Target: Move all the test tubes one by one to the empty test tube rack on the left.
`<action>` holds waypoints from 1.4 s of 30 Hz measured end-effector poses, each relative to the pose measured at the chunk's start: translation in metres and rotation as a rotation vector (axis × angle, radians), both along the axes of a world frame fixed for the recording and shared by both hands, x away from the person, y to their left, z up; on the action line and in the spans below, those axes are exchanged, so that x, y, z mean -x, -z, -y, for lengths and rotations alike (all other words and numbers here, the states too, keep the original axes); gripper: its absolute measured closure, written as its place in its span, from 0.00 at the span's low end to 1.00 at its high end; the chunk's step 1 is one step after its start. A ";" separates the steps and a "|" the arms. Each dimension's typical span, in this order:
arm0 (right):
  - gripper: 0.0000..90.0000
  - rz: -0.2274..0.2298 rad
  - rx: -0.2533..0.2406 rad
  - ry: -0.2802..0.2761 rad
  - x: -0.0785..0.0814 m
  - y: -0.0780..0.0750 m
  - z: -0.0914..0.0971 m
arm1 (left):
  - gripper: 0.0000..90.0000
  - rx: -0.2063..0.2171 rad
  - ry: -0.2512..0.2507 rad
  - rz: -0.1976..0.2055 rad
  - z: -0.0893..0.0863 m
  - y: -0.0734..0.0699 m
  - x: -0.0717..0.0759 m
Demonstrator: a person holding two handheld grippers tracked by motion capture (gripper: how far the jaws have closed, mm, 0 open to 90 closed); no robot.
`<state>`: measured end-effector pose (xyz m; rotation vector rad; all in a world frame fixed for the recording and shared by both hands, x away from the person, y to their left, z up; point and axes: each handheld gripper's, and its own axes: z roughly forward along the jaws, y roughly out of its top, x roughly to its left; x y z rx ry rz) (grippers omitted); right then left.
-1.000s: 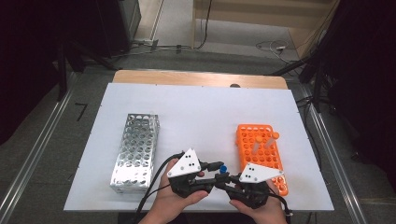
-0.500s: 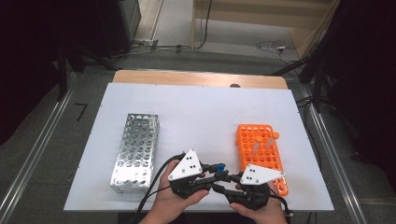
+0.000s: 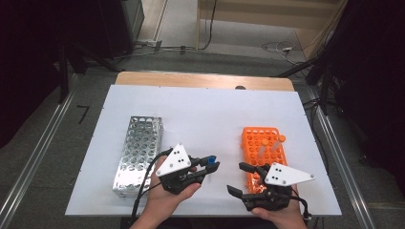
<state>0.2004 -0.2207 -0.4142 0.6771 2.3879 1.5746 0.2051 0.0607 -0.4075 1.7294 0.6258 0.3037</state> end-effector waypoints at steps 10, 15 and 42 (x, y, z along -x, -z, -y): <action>0.10 -0.007 -0.028 0.070 -0.008 -0.007 0.031 | 0.85 0.013 -0.092 0.018 -0.033 -0.008 -0.009; 0.01 -0.015 -0.015 0.101 -0.013 -0.007 0.045 | 0.85 0.030 -0.154 0.020 -0.054 -0.009 -0.014; 0.00 -0.065 -0.021 0.203 -0.032 0.013 0.111 | 0.85 0.081 -0.444 0.021 -0.136 0.001 -0.052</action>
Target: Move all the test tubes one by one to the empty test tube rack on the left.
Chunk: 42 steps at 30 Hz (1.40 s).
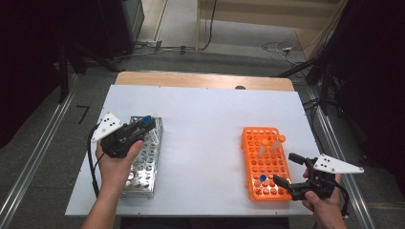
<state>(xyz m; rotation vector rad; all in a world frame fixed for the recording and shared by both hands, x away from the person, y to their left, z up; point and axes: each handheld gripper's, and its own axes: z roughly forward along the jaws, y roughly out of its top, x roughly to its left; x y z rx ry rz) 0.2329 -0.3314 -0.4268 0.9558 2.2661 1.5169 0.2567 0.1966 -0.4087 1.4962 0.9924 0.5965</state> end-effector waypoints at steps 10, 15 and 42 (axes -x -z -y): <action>0.00 -0.014 0.021 0.029 -0.003 0.007 0.009 | 0.85 0.004 -0.088 0.008 -0.001 0.004 -0.019; 0.00 -0.015 0.018 0.037 -0.004 0.008 0.013 | 0.85 -0.041 -0.131 0.017 0.003 0.009 -0.025; 0.04 -0.029 0.018 -0.041 -0.002 0.015 0.004 | 0.76 -0.172 -0.136 -0.165 0.016 0.024 -0.025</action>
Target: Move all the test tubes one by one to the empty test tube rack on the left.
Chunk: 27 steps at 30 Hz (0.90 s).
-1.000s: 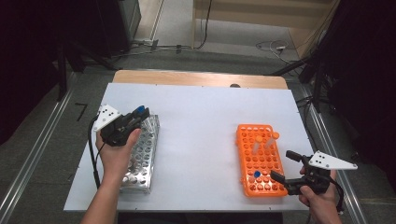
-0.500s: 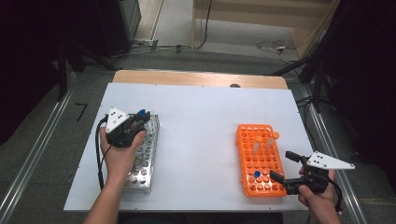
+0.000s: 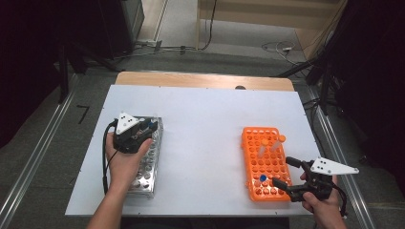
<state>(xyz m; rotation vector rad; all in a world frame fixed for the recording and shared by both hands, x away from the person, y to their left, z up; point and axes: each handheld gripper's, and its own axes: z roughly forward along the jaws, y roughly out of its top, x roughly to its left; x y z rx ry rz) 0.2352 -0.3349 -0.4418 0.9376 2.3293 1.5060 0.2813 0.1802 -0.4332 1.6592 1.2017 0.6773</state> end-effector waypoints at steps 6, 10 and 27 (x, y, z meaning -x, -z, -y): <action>0.09 -0.002 0.005 -0.068 0.002 0.001 -0.006 | 0.57 0.026 0.019 0.007 -0.002 -0.003 0.004; 0.15 -0.019 0.011 -0.096 0.001 0.005 -0.010 | 0.47 0.063 0.049 0.025 -0.003 -0.008 0.010; 0.42 -0.071 0.088 -0.153 0.002 0.020 -0.029 | 0.15 0.123 0.271 0.047 0.029 -0.025 0.042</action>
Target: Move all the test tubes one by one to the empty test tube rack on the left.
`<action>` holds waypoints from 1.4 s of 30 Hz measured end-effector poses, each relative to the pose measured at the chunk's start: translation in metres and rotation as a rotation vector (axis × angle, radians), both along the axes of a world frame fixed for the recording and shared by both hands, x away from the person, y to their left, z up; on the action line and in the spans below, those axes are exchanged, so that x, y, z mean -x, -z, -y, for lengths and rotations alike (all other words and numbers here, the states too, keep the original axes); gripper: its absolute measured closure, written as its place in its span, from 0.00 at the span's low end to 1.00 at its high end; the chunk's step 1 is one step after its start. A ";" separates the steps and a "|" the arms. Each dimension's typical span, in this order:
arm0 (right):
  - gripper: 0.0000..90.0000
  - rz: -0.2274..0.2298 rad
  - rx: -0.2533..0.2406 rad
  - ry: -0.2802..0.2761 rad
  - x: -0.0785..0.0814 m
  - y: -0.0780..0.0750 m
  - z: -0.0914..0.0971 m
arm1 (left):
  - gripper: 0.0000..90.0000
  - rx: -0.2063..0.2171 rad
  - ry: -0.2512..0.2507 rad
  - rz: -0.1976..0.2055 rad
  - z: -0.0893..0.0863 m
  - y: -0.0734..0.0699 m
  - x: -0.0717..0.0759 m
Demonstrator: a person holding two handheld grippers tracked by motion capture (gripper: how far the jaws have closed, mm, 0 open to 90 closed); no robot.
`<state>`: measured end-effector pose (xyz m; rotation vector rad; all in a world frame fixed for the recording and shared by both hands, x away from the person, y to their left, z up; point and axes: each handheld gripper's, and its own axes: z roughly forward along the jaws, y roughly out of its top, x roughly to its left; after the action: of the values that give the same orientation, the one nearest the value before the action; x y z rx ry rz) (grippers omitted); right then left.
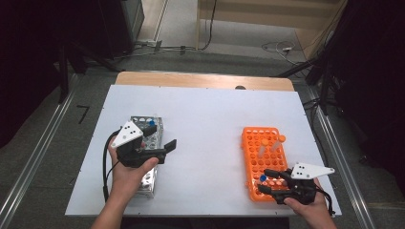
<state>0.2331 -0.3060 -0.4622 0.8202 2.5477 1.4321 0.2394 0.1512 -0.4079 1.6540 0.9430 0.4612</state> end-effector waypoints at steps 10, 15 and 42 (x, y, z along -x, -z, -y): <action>0.63 0.001 0.064 -0.018 0.000 0.010 -0.009 | 0.03 0.017 0.131 -0.031 0.035 0.004 0.007; 0.71 0.022 0.081 -0.009 0.001 0.012 -0.010 | 0.02 0.030 0.178 -0.049 0.048 0.008 0.010; 0.84 0.070 -0.016 0.045 0.009 -0.025 -0.029 | 0.03 0.021 0.292 -0.068 0.084 0.014 0.018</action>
<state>0.2242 -0.2766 -0.4369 0.8096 2.4545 1.4438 0.2212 0.0676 -0.4216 1.7622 0.7362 0.1977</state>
